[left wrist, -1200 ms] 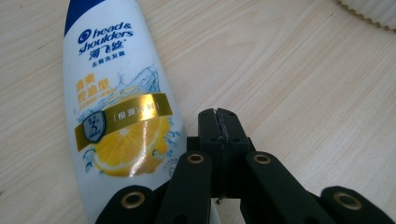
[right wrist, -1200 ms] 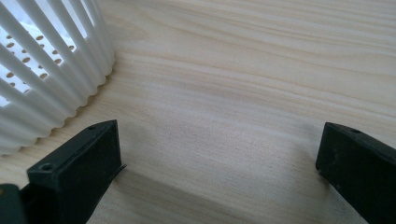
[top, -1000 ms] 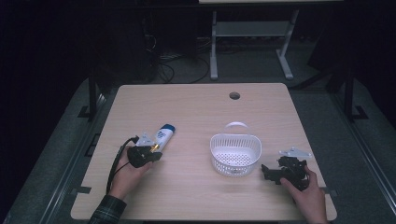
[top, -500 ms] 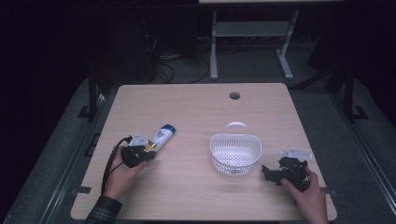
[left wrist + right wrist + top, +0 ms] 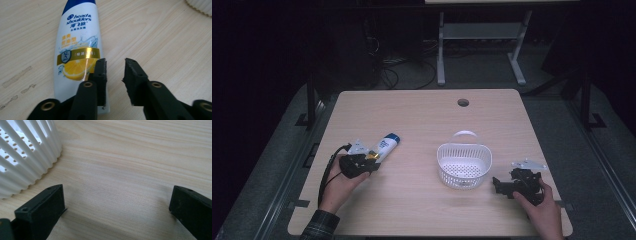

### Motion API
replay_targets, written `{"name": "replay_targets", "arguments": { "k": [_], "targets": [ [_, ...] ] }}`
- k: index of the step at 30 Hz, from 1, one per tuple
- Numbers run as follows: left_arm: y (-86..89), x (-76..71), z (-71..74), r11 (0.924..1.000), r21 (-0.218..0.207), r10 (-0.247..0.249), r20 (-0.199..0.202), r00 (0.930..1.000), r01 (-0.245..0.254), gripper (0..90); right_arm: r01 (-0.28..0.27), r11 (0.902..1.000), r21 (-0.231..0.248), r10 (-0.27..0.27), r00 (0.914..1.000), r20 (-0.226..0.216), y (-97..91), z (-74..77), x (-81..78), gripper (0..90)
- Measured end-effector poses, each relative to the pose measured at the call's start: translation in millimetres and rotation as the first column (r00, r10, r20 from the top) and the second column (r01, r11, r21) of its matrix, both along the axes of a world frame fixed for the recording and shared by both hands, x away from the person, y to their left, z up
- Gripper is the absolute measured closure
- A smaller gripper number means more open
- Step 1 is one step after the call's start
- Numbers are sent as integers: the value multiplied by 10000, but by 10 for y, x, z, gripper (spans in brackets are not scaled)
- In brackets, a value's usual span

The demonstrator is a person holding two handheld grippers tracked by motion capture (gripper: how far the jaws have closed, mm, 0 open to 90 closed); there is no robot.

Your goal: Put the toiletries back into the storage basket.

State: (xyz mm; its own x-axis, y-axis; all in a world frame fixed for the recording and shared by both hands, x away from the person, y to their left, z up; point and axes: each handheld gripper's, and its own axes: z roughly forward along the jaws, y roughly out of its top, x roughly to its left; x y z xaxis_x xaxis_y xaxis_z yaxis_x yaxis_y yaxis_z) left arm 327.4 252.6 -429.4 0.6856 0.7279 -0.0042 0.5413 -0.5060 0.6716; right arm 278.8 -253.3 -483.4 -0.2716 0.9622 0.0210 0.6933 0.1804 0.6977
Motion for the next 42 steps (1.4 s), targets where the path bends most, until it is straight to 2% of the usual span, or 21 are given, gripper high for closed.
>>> {"name": "replay_targets", "arguments": {
  "k": [2, 3, 5, 7, 13, 17, 20, 22, 36, 42],
  "targets": [
    [6, 7, 32, 10000, -17, -1, 77, 10000, 1, 609, 1, 10000, 0, -1, 10000, 1, 0, 0, 0, 0],
    [13, 14, 67, 9998, -217, -24, 14, 10000, 24, 581, 0, 10000, 0, 0, 10000, -1, 0, 0, 0, 0],
    [17, 22, 90, 9993, -374, 16, 6, 10000, -16, 566, 0, 10000, 1, 0, 10000, -1, 0, 0, 0, 0],
    [25, 41, 121, 9996, -261, -62, 27, 10000, 63, 521, 1, 10000, 1, -1, 10000, -2, 0, 0, 0, 0],
    [47, 126, 196, 9994, -350, 56, -90, 9999, -59, 421, -1, 10000, -1, 1, 10000, -3, 0, 0, 0, 0],
    [53, 194, 259, 9991, -405, 144, 7, 9999, -143, 380, -3, 10000, -2, 3, 10000, -2, 0, 0, 0, 0],
    [55, 232, 277, 9988, -443, 223, -62, 9997, -226, 348, 2, 10000, 3, -2, 10000, -6, 0, 0, 0, 0],
    [55, 301, 298, 9986, -442, 270, -185, 9995, -278, 339, -2, 10000, -4, 2, 10000, 3, 0, 0, 0, 0],
    [-29, 556, 362, 9991, -215, 372, -256, 9990, -378, 316, 2, 10000, 2, -2, 10000, -2, 0, 0, 0, 0],
    [-93, 739, 350, 9988, 59, 482, -569, 9972, -479, 297, 2, 10000, 0, -2, 10000, -2, 0, 0, 0, 0]
  ]
}}
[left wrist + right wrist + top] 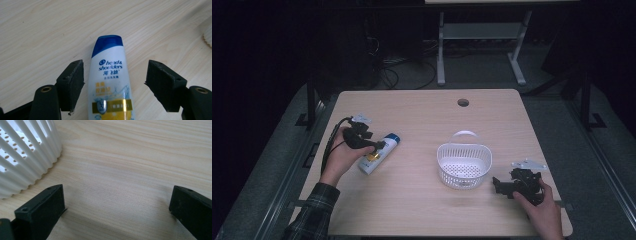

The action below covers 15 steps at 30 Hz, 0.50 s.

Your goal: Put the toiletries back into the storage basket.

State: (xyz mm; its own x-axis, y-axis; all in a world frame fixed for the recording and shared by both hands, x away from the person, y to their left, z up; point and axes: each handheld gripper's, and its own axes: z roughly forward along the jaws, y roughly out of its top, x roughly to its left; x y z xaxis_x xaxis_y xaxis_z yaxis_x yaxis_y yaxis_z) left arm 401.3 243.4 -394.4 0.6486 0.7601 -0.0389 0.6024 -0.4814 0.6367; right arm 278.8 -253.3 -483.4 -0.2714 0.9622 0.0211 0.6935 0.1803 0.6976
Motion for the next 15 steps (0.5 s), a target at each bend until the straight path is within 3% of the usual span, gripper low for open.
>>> {"name": "replay_targets", "arguments": {
  "k": [15],
  "targets": [
    [-149, 319, -77, 9978, 644, 189, -474, 9987, -159, 275, -1, 10000, 1, 1, 10000, 3, 0, 0, 0, 0]
  ]
}}
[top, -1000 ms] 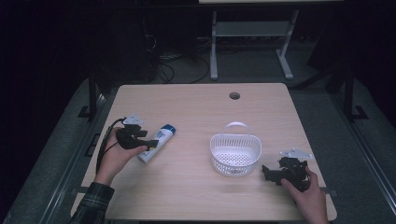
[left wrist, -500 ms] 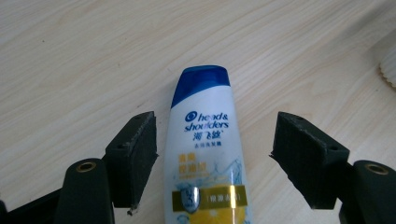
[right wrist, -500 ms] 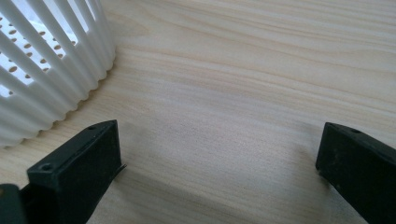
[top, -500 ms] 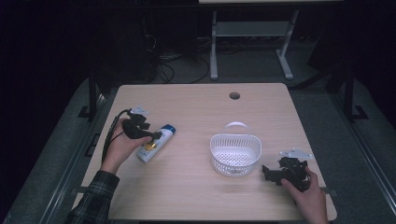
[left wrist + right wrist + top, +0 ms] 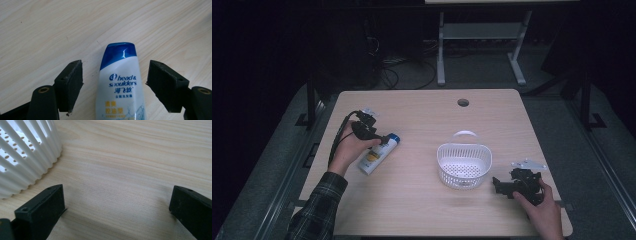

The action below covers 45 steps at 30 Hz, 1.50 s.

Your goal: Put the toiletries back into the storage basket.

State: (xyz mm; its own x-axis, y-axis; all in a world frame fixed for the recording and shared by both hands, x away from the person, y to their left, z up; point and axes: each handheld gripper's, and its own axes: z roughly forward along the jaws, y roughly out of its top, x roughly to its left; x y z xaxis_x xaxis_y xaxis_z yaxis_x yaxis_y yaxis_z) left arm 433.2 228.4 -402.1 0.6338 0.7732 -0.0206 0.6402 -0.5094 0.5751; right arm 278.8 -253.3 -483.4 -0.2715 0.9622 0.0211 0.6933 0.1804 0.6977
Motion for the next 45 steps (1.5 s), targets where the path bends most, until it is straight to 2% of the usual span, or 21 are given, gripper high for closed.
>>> {"name": "replay_targets", "arguments": {
  "k": [6, 15, 17, 22, 28, 39, 45],
  "targets": [
    [-50, 106, -44, 10000, 72, 40, -150, 9999, -39, 276, -2, 10000, -2, 2, 10000, 1, 0, 0, 0, 0],
    [-128, 209, -185, 9990, 437, -36, -670, 9977, 65, 272, 3, 10000, 3, -3, 10000, -5, 0, 0, 0, 0],
    [-137, 223, -204, 9995, 319, -63, -783, 9969, 89, 265, 2, 10000, 4, -2, 10000, -6, 0, 0, 0, 0],
    [-179, 228, -234, 9991, 385, -157, -931, 9955, 193, 258, 2, 10000, 2, -2, 10000, 2, 0, 0, 0, 0],
    [-227, 239, -306, 9970, 701, -242, -1252, 9918, 332, 256, 1, 10000, 4, -1, 10000, -4, 0, 0, 0, 0],
    [-270, 245, -357, 9938, 1012, -316, -1435, 9891, 464, 261, -2, 10000, -1, 2, 10000, 1, 0, 0, 0, 0],
    [-278, 245, -393, 9935, 1040, -300, -1576, 9870, 468, 282, 0, 10000, 0, 0, 10000, -1, 0, 0, 0, 0]
  ]
}}
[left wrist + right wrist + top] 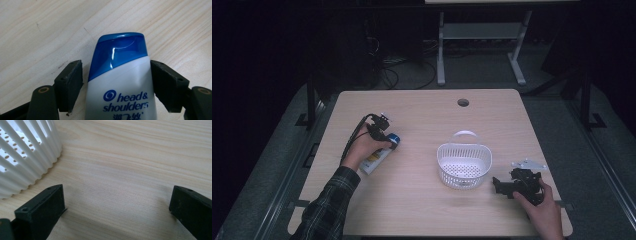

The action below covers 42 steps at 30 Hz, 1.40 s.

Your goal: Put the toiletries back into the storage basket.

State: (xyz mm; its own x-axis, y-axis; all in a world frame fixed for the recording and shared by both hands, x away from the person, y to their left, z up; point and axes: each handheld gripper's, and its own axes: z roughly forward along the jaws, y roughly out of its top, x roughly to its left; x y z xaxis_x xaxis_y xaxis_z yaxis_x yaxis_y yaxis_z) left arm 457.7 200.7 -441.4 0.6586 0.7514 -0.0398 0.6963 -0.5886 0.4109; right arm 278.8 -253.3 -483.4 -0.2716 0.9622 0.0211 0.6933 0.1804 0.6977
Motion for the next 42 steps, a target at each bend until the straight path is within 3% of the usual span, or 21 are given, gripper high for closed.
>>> {"name": "replay_targets", "arguments": {
  "k": [22, 42],
  "targets": [
    [-5, -17, 2, 9996, 178, -220, -78, 9997, 221, 355, 2, 10000, 5, -2, 10000, -4, 0, 0, 0, 0],
    [115, -212, 311, 9954, -891, -290, 853, 9959, 366, 358, 7, 10000, 5, -7, 10000, 1, 1, 0, 0, 0]
  ]
}}
